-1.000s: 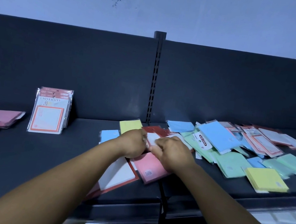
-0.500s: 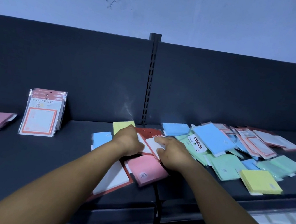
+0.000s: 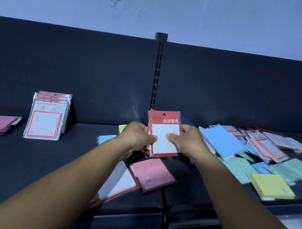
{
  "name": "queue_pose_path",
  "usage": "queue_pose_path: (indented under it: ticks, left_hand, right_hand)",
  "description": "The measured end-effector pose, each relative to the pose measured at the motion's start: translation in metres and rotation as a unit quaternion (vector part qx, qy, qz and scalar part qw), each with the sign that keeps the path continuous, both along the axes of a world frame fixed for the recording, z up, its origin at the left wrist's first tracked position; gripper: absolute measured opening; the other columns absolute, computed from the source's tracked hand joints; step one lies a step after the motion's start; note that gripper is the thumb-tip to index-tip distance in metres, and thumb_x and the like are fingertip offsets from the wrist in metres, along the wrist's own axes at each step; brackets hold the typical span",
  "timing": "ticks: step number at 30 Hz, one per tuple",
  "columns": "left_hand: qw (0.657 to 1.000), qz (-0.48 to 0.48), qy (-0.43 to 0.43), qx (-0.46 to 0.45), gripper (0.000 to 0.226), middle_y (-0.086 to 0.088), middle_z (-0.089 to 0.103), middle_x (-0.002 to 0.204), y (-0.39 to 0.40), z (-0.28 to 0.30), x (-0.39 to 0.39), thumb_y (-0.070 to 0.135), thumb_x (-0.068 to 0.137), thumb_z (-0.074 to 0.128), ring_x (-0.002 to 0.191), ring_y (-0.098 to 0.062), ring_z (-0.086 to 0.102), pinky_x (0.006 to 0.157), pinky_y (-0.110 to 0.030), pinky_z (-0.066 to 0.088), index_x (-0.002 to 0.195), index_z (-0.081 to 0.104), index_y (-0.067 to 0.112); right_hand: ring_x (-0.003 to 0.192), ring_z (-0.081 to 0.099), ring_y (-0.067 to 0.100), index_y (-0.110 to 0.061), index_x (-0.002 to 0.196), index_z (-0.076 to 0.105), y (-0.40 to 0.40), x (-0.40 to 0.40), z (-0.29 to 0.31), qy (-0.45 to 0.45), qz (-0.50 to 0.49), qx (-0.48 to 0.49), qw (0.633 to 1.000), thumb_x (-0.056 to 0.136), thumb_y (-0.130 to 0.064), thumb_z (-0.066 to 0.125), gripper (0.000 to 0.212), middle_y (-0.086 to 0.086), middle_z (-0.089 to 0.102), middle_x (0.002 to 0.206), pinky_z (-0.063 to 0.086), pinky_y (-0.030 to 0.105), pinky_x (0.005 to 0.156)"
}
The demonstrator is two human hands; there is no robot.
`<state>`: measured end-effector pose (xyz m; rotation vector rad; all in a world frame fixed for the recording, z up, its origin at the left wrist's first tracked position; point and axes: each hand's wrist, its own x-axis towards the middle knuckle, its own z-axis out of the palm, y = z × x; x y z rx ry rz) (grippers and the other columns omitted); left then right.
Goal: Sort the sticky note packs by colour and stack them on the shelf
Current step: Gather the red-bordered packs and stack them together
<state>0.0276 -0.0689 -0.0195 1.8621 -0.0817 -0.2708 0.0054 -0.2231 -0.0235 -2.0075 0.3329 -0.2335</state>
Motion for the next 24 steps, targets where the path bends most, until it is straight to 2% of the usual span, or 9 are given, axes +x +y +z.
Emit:
queue_pose_path:
  ticks: [3, 5, 7, 10, 12, 15, 19, 21, 24]
  left_hand:
    - [0.999, 0.037, -0.036, -0.016, 0.009, -0.008, 0.069, 0.084, 0.009, 0.008, 0.004, 0.005, 0.089, 0.063, 0.067, -0.018, 0.066, 0.053, -0.024, 0.055, 0.084, 0.058, 0.009]
    - [0.994, 0.08, -0.072, -0.01, 0.013, -0.007, 0.068, 0.089, 0.022, 0.008, 0.012, 0.006, 0.089, 0.064, 0.074, -0.02, 0.067, 0.065, -0.029, 0.057, 0.082, 0.055, 0.014]
    - [0.989, 0.119, -0.092, -0.017, 0.012, -0.006, 0.069, 0.096, 0.038, 0.008, 0.017, 0.008, 0.089, 0.064, 0.084, -0.022, 0.067, 0.077, -0.035, 0.056, 0.085, 0.055, 0.015]
    - [0.983, 0.153, -0.094, -0.038, 0.011, -0.006, 0.069, 0.097, 0.059, 0.003, 0.022, 0.01, 0.087, 0.066, 0.086, -0.023, 0.067, 0.079, -0.039, 0.056, 0.089, 0.056, 0.015]
    - [0.982, 0.157, -0.088, -0.049, 0.012, -0.004, 0.068, 0.096, 0.069, 0.0, 0.021, 0.01, 0.087, 0.067, 0.086, -0.021, 0.067, 0.076, -0.036, 0.055, 0.094, 0.057, 0.012]
    - [0.981, 0.161, -0.09, -0.064, 0.014, -0.003, 0.068, 0.096, 0.078, -0.006, 0.019, 0.01, 0.088, 0.066, 0.083, -0.017, 0.067, 0.066, -0.028, 0.053, 0.099, 0.057, 0.01]
    - [0.98, 0.164, -0.091, -0.066, 0.017, 0.002, 0.065, 0.096, 0.081, -0.014, 0.017, 0.012, 0.089, 0.065, 0.077, -0.008, 0.063, 0.059, -0.02, 0.047, 0.105, 0.057, 0.012]
    - [0.981, 0.157, -0.09, -0.065, 0.018, 0.002, 0.066, 0.099, 0.081, -0.018, 0.017, 0.011, 0.089, 0.065, 0.079, -0.008, 0.063, 0.06, -0.019, 0.048, 0.106, 0.057, 0.013]
    - [0.983, 0.149, -0.088, -0.065, 0.022, 0.002, 0.066, 0.103, 0.079, -0.02, 0.018, 0.01, 0.09, 0.063, 0.083, -0.011, 0.064, 0.061, -0.018, 0.047, 0.11, 0.057, 0.013]
  right_hand:
    - [0.113, 0.06, 0.022, -0.014, 0.128, 0.056, 0.004, 0.001, 0.009, -0.014, -0.032, -0.024, 0.999, 0.093, -0.022, 0.055, 0.036, 0.002, 0.062, 0.126, 0.045, 0.031, 0.099]
    - [0.124, 0.05, 0.025, -0.009, 0.138, 0.046, 0.007, 0.001, 0.01, 0.031, -0.032, -0.099, 0.994, 0.096, -0.025, 0.049, 0.045, 0.006, 0.053, 0.137, 0.038, 0.03, 0.099]
    - [0.126, 0.048, 0.029, -0.006, 0.138, 0.043, 0.012, 0.004, 0.003, 0.086, -0.006, -0.172, 0.981, 0.096, -0.032, 0.05, 0.051, 0.011, 0.051, 0.139, 0.038, 0.031, 0.099]
    - [0.131, 0.041, 0.031, -0.007, 0.14, 0.037, 0.027, 0.012, -0.011, 0.152, 0.025, -0.26, 0.953, 0.089, -0.052, 0.055, 0.07, 0.01, 0.048, 0.14, 0.039, 0.035, 0.099]
    - [0.129, 0.04, 0.032, -0.007, 0.139, 0.035, 0.038, 0.017, -0.02, 0.162, 0.025, -0.302, 0.939, 0.083, -0.059, 0.059, 0.08, 0.011, 0.05, 0.137, 0.04, 0.035, 0.091]
    - [0.121, 0.046, 0.032, -0.005, 0.134, 0.037, 0.049, 0.027, -0.024, 0.169, 0.002, -0.342, 0.924, 0.073, -0.054, 0.071, 0.085, 0.01, 0.056, 0.128, 0.038, 0.033, 0.079]
    - [0.123, 0.046, 0.032, -0.007, 0.134, 0.036, 0.049, 0.035, -0.015, 0.228, -0.011, -0.361, 0.904, 0.062, -0.061, 0.076, 0.099, 0.01, 0.052, 0.132, 0.042, 0.034, 0.09]
    - [0.124, 0.046, 0.029, -0.01, 0.131, 0.042, 0.045, 0.034, -0.009, 0.249, -0.009, -0.372, 0.894, 0.063, -0.062, 0.075, 0.091, 0.007, 0.052, 0.131, 0.042, 0.034, 0.093]
    - [0.113, 0.053, 0.025, -0.012, 0.103, 0.054, 0.037, 0.034, -0.003, 0.213, -0.02, -0.331, 0.919, 0.079, -0.038, 0.073, 0.04, 0.006, 0.059, 0.12, 0.046, 0.03, 0.084]
